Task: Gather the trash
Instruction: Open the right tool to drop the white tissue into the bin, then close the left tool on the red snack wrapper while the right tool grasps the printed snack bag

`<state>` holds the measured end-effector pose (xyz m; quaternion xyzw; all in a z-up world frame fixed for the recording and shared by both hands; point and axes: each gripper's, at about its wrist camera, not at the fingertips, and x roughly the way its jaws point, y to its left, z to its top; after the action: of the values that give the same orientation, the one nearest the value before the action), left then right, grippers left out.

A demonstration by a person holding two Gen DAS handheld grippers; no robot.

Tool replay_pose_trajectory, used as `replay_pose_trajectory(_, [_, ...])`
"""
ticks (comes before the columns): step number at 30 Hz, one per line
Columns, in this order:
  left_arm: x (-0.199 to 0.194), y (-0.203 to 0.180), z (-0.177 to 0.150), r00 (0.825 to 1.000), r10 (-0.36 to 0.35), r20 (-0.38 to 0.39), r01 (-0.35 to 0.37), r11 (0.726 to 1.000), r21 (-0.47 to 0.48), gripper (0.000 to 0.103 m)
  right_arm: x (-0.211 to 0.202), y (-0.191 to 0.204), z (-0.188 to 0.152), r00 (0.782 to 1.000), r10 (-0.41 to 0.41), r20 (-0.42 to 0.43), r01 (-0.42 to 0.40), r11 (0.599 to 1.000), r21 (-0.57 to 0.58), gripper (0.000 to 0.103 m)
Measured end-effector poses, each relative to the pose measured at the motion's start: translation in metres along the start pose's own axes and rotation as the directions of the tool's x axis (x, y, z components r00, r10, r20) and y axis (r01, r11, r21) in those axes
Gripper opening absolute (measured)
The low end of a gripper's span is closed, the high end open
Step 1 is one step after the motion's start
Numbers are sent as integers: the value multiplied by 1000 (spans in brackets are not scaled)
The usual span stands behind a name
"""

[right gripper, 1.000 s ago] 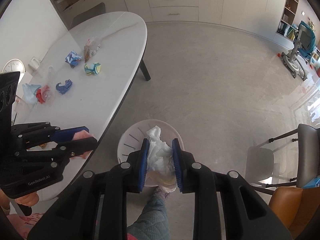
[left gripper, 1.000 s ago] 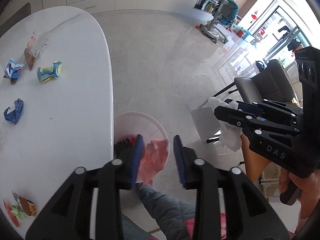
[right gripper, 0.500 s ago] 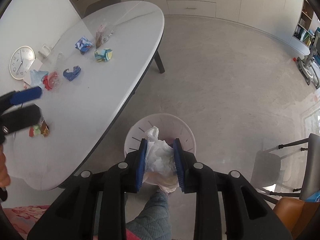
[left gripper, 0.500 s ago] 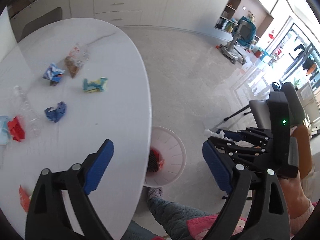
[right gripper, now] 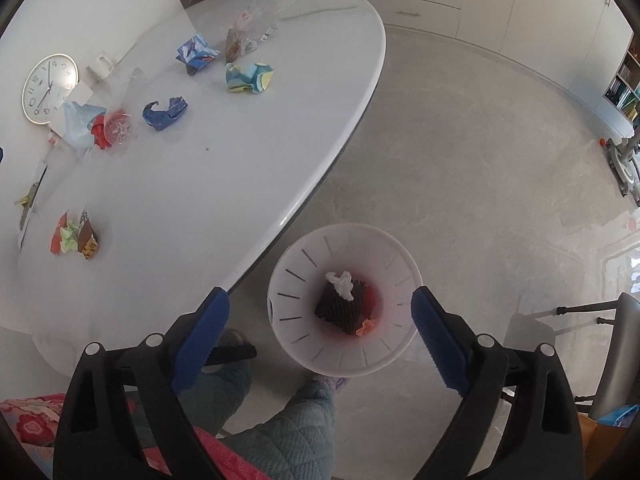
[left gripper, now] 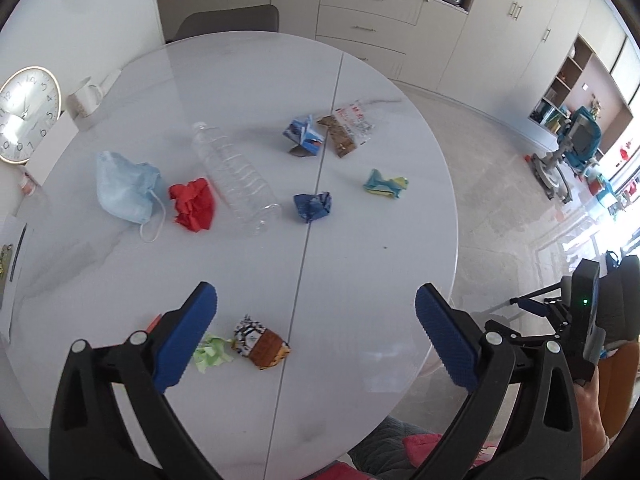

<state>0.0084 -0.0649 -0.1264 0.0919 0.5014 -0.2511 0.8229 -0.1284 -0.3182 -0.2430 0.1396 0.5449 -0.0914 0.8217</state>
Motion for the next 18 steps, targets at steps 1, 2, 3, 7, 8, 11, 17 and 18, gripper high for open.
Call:
replay_pose_trajectory(1, [-4, 9, -1, 1000, 12, 8, -12, 1000, -9, 95, -6, 5, 4, 1000, -13, 11, 13, 1000, -8, 95])
replay_pose_trajectory(2, [-8, 18, -1, 1000, 26, 17, -25, 1000, -15, 95, -12, 11, 7, 999, -24, 24, 24, 1000, -19, 96])
replay_pose_trajectory(3, [-13, 26, -2, 999, 38, 26, -37, 999, -19, 95, -19, 19, 12, 999, -31, 42, 32, 999, -31, 98])
replay_pose_trajectory(7, [-27, 62, -6, 995, 83, 50, -81, 996, -28, 95, -43, 50, 32, 995, -37, 97, 45, 996, -82, 101])
replay_pose_trajectory(8, [-30, 72, -8, 994, 90, 54, -88, 996, -33, 95, -47, 59, 37, 994, -34, 107, 44, 995, -95, 101])
replay_pose_trajectory(11, [-39, 97, -14, 992, 112, 62, -110, 993, -47, 95, -58, 88, 50, 990, -7, 139, 25, 992, -127, 101])
replay_pose_trajectory(17, [-44, 141, -36, 990, 132, 54, -128, 989, -69, 95, -61, 150, 62, 987, 51, 155, -17, 977, -212, 101])
replay_pose_trajectory(18, [-44, 146, -40, 990, 133, 51, -130, 989, -71, 95, -60, 159, 62, 987, 58, 150, -23, 974, -224, 101])
